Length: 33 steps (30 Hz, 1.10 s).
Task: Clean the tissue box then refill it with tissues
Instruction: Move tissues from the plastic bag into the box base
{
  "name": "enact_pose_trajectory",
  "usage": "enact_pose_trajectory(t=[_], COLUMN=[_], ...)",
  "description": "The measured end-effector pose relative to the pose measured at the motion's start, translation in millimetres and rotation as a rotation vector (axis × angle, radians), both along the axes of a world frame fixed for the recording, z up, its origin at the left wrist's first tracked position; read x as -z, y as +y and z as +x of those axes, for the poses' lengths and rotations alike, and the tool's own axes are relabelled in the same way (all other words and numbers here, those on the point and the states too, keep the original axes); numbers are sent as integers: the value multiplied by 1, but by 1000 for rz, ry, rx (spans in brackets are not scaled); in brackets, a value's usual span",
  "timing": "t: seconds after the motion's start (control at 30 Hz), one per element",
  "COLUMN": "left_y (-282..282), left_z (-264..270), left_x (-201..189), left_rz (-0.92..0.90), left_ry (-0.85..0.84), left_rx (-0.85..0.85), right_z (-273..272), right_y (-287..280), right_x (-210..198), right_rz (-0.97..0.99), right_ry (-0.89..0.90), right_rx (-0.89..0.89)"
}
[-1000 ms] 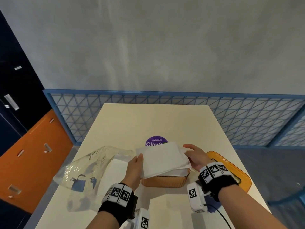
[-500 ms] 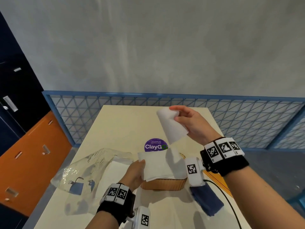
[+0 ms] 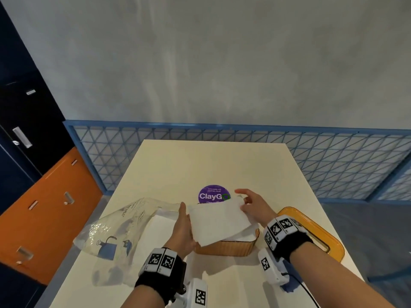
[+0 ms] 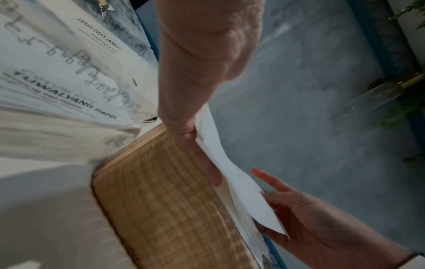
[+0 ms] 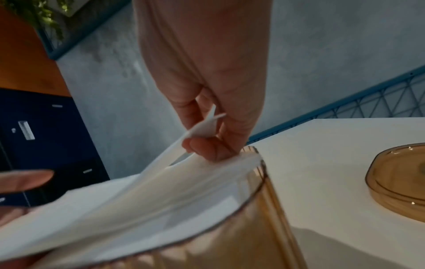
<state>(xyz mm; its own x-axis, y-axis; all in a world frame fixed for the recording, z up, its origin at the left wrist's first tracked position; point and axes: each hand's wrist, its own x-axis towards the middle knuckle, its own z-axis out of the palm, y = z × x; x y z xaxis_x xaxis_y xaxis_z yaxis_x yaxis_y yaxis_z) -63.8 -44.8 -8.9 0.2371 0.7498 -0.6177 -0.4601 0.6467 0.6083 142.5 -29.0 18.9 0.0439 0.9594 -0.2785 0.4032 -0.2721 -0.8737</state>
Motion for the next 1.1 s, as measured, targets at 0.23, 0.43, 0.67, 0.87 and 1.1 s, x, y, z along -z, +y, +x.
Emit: enact_pose_trajectory(t=[0.23,0.43,0.67,0.87,1.1], left_y=[-3,-4,6,12,0], left_z=[12,8,3,-6,-7], left_x=[3,-4,-52,-66,-26], left_rz=[146,221,580,694,707], left_ry=[86,265,449,461,534], left_rx=[73,98,203,176,118], right_z=[-1,-8,2,7,14], right_y=[9,2,9,11,-10], right_x=[30,23,-5,-14,-3], right_rz=[32,62,-32,-35,107], right_ry=[-56,-209,282,704,497], right_rx=[121,70,29,-4,-11])
